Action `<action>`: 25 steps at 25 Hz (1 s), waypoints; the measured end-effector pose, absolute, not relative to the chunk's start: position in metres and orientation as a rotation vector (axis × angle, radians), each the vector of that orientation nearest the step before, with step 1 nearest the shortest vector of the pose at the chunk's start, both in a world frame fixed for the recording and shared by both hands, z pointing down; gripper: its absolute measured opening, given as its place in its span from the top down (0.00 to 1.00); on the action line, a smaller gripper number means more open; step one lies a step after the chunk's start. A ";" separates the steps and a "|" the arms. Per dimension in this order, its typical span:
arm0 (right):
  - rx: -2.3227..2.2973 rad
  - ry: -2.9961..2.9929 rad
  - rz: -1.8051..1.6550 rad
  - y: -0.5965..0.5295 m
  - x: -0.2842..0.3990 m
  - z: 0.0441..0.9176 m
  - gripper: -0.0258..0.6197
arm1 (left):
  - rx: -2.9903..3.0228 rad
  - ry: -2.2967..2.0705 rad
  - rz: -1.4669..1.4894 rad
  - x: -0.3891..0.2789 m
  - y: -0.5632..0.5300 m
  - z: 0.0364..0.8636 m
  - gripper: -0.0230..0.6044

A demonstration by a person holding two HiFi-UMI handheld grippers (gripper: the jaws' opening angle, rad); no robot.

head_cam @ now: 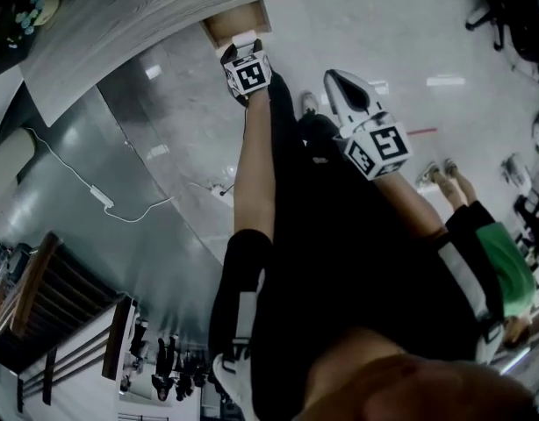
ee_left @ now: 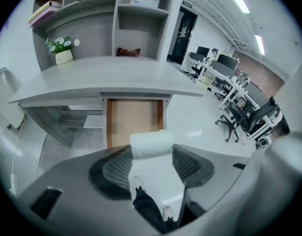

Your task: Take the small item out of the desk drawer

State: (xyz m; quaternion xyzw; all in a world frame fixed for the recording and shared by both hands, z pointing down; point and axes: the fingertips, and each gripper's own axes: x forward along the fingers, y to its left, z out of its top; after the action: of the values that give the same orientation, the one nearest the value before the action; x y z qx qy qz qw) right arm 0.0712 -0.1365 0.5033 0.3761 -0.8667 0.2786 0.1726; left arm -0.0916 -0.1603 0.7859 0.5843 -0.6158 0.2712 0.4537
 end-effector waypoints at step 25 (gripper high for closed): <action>1.051 -2.639 0.618 -0.031 0.131 0.403 0.96 | 1.747 -1.797 0.435 -0.044 -0.010 0.508 0.56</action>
State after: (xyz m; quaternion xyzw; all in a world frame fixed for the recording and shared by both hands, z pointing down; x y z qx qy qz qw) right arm 0.1313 -0.0311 0.4026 0.3589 -0.9017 0.2110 0.1170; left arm -0.0442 -0.0095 0.5083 0.6564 -0.6751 0.1633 0.2943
